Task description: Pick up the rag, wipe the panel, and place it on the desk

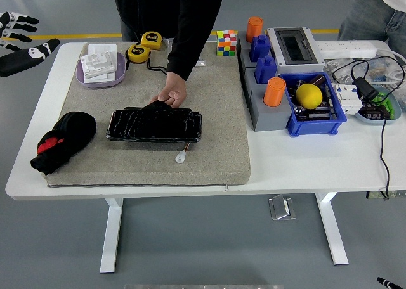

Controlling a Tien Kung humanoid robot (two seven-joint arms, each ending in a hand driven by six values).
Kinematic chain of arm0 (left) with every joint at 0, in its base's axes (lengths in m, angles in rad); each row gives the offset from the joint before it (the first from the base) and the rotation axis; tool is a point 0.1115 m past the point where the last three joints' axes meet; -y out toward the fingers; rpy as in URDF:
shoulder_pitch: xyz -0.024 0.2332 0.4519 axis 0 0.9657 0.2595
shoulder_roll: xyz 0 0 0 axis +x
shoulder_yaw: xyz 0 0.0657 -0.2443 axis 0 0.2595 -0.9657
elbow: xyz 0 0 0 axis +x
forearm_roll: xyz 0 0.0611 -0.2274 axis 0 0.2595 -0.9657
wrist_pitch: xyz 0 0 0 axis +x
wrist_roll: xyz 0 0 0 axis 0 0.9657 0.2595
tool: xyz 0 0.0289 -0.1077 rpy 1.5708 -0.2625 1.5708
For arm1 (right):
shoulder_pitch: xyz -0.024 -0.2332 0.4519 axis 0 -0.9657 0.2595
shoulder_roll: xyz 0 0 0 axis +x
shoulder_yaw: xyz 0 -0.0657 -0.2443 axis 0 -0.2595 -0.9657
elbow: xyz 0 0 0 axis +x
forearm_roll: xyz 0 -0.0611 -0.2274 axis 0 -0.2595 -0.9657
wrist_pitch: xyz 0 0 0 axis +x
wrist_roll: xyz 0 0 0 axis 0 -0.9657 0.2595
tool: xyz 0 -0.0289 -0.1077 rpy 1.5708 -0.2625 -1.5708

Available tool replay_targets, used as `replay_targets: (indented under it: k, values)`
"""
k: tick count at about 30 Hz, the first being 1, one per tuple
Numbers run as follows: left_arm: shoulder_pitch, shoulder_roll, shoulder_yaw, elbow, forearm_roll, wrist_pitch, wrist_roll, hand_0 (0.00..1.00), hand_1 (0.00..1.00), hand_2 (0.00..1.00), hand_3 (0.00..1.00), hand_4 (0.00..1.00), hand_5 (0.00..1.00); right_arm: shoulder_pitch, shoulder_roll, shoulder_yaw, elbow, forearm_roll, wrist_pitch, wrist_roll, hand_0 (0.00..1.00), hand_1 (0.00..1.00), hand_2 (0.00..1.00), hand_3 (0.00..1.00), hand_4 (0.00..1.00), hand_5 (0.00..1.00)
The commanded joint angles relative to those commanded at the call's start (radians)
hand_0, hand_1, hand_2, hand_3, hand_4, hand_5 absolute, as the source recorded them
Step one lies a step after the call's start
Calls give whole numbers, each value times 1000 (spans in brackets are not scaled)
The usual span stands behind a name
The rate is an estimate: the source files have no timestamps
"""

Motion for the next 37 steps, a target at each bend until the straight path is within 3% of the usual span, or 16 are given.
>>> replay_targets:
  k: [6,20,37]
  values:
    - [10,-18,-17,3,10,4,-10,422,631,728,656,755,464,-2,0,-1,0,1,1,0,758,568,701,597,998,545]
    - [33,-32,-34,2,10,15,-21,426,631,728,655,759,454,-5,1,-3,0,3,2,0,758,569,701,596,998,545]
    - [30,-20,-25,23,6,13,-28,426,623,725,663,783,450,-1,5,-13,2,8,-2,-1,758,568,701,597,998,545]
